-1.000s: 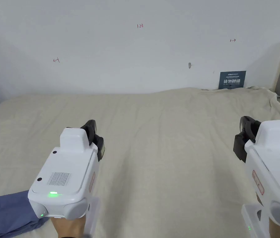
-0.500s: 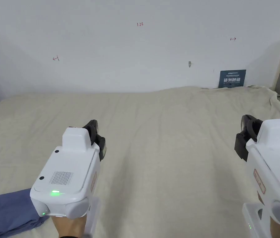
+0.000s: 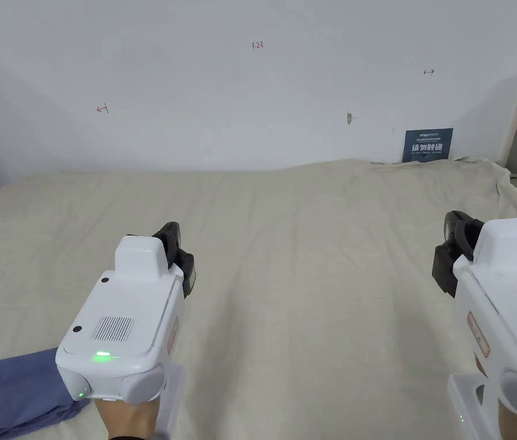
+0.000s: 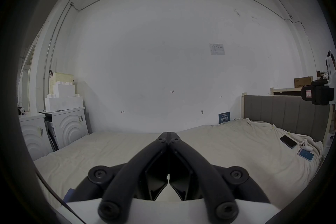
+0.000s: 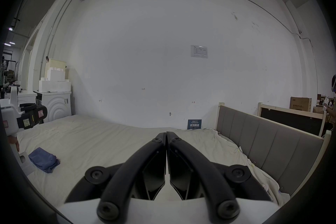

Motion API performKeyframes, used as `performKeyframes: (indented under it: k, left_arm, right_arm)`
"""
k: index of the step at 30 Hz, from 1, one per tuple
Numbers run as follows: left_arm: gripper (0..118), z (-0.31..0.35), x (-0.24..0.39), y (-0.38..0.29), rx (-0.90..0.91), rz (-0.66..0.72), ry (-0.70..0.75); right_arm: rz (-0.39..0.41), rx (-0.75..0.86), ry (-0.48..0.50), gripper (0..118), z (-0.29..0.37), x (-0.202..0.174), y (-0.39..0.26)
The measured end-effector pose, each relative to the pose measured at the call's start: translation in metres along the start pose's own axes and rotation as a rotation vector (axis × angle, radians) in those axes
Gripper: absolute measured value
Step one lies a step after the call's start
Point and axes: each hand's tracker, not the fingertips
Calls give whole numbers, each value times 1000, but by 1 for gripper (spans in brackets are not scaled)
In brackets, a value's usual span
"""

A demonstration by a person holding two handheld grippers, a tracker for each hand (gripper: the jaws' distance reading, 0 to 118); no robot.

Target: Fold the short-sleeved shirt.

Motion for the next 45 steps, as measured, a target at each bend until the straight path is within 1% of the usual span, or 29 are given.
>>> performKeyframes:
  k: [1, 3, 4, 24, 27, 28, 29, 30, 31, 32, 33, 34, 35, 36, 37, 45]
  left_arm:
    - [0, 1, 0, 0, 0, 1, 1]
    - [0, 0, 0, 0, -1, 5, -2]
    - [0, 0, 0, 0, -2, 4, -2]
    - [0, 0, 1, -3, -9, 9, 0]
    - [1, -1, 1, -2, -9, 18, 6]
    - [7, -1, 1, -2, -9, 22, 9]
    - [21, -1, 1, -2, -9, 25, 20]
    - [39, -2, 1, -2, -11, 27, 19]
    - [61, -2, 0, -2, -11, 28, 22]
    - [83, -3, 0, -3, -14, 30, 26]
    - [98, -2, 0, -4, -17, 32, 28]
    - [109, -2, 0, -4, -19, 34, 34]
    - [118, -2, -1, -5, -19, 36, 36]
    - [118, -2, -2, -5, -16, 39, 35]
    - [118, 1, -3, -6, -3, 44, 39]
    - [118, 6, -7, -1, 15, 38, 49]
  right_arm:
    - [0, 1, 1, 0, 0, 0, 0]
    - [-1, 1, 2, 0, -7, 14, -7]
    - [-2, 2, 2, 0, -8, 16, -7]
    - [2, 2, 2, 0, -10, 18, -11]
    - [5, 3, -1, 2, -9, 18, -12]
    - [4, 4, -1, 5, -10, 18, -12]
    - [2, 2, 2, 19, -10, 18, -12]
    - [2, -3, 2, 38, -10, 18, -12]
    - [0, -10, 10, 59, -11, 18, -12]
    - [1, -17, 11, 84, -12, 18, -12]
    - [1, -20, 15, 97, -13, 18, -13]
    - [4, -19, 13, 105, -13, 17, -13]
    - [8, -12, 9, 112, -12, 17, -14]
    - [8, -13, 12, 117, -12, 17, -14]
    - [8, -21, 21, 118, -13, 17, -15]
    - [-7, -16, 14, 118, -10, 17, -15]
